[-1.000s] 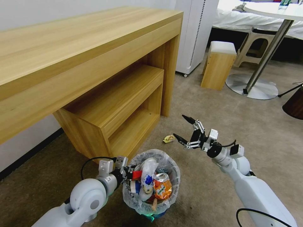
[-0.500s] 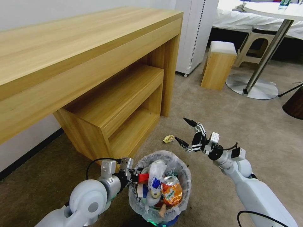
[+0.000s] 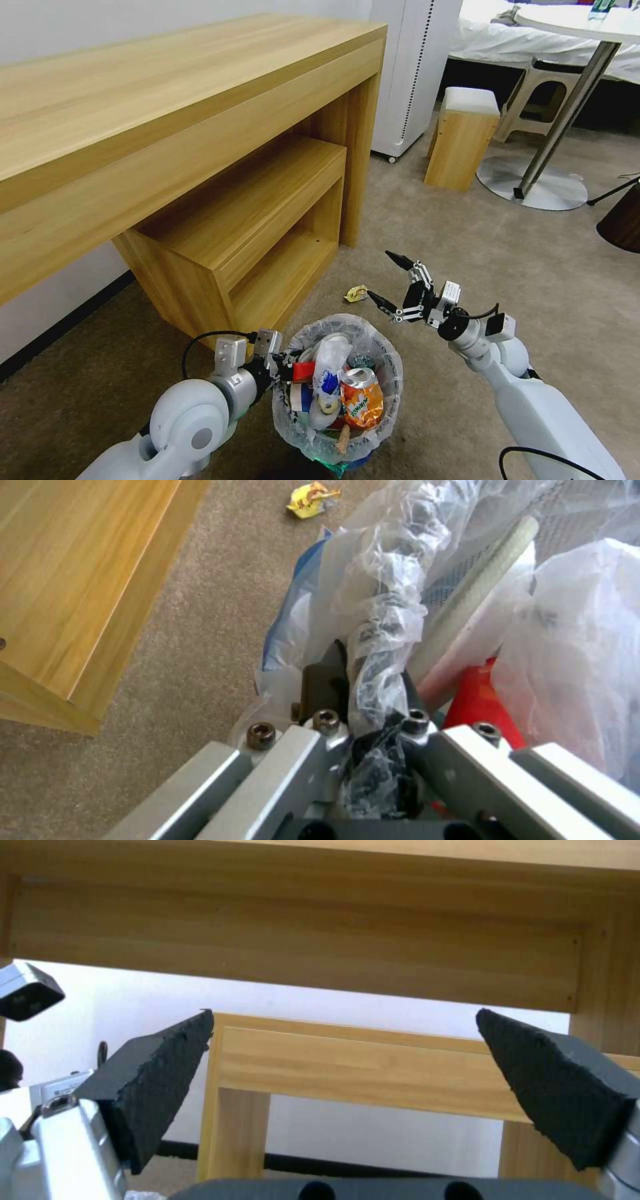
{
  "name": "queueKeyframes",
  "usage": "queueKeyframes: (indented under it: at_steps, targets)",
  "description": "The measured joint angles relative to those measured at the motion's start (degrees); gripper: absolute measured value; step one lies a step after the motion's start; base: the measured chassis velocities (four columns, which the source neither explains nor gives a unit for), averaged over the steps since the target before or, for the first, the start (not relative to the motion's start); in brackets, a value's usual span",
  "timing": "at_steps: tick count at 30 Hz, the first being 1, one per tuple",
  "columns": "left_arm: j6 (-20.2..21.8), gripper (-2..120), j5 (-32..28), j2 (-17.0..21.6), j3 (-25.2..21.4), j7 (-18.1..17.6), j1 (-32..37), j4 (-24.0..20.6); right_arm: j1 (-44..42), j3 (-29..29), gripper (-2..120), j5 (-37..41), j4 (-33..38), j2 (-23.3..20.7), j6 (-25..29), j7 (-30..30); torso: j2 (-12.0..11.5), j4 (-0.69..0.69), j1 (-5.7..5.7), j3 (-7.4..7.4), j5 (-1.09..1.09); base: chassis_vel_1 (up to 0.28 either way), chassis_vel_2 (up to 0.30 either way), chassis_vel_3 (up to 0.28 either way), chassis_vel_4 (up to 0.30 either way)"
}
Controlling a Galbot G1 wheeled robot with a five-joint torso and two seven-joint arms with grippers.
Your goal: Pick up the trash bin and place the garbage on the floor into it.
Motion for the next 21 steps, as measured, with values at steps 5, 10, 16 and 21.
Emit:
queueKeyframes:
  at_steps: [5,10,16,21]
  targets:
    - [-0.25,0,0.3,-0.1,0.05,0.43,-0.06,0.32,0.01,0.02,100,0.04,-0.11,0.05,-0.1,0.04,0.0,0.0,0.0,0.0,0.0,0.0,0.0,0.0,0.0]
    - [-0.49,0,0.47,-0.17,-0.06,0.62,-0.14,0.68,0.01,-0.02,100,-0.02,-0.22,0.34,-0.11,0.06,0.0,0.0,0.0,0.0,0.0,0.0,0.0,0.0,0.0]
    - [-0.66,0,0.25,0.31,-0.78,0.57,0.58,0.59,0.21,-0.38,100,-0.14,-0.43,0.79,-0.13,0.1,0.0,0.0,0.0,0.0,0.0,0.0,0.0,0.0,0.0]
    - [-0.84,0,0.23,0.51,-1.05,0.52,0.92,0.51,0.41,-0.53,100,-0.15,-0.45,0.94,-0.14,0.13,0.0,0.0,0.0,0.0,0.0,0.0,0.0,0.0,0.0]
